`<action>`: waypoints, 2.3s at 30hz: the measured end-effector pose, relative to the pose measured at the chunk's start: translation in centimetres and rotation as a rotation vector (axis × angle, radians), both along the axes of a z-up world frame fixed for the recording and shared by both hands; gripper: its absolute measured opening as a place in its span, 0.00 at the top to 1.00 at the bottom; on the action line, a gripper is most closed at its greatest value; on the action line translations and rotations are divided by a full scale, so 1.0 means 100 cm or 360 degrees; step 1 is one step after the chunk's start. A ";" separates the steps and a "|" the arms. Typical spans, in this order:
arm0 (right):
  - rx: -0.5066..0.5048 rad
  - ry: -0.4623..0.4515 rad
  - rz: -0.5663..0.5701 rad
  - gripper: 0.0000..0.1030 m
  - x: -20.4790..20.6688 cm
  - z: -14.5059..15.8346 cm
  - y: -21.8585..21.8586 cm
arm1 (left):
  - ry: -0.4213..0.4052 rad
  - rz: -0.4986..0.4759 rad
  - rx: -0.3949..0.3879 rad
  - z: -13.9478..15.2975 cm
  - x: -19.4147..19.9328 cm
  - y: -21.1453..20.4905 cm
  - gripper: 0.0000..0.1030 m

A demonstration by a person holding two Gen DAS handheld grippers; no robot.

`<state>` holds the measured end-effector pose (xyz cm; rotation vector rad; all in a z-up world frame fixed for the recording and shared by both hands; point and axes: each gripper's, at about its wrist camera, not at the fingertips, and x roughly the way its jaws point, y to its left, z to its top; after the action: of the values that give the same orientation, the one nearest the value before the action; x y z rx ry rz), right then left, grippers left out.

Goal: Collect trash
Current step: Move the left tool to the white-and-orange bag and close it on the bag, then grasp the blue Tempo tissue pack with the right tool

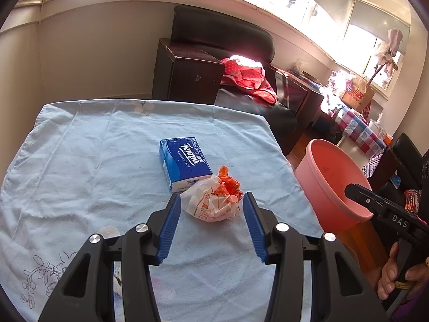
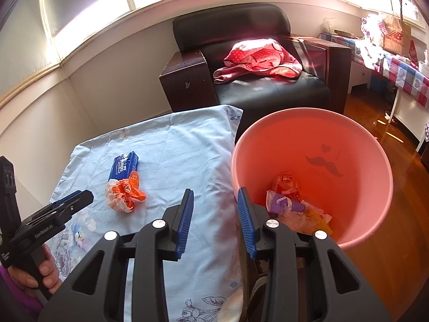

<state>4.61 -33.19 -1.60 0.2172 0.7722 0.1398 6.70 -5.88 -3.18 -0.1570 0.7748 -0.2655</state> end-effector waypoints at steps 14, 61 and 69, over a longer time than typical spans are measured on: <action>-0.0067 0.0049 0.0108 0.66 0.005 -0.007 0.030 | 0.0189 0.0017 -0.0042 -0.034 0.028 -0.010 0.75; -0.0241 0.0196 0.0438 0.50 0.106 -0.040 0.201 | 0.0027 0.0287 -0.0186 -0.011 -0.017 0.103 0.85; -0.0295 0.0186 0.0452 0.46 0.111 -0.047 0.205 | 0.0049 0.0289 -0.0171 -0.014 -0.016 0.103 0.85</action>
<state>15.71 -12.68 -6.35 -0.0621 0.9250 0.3243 5.15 4.39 -4.61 -0.3318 0.7720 -0.1325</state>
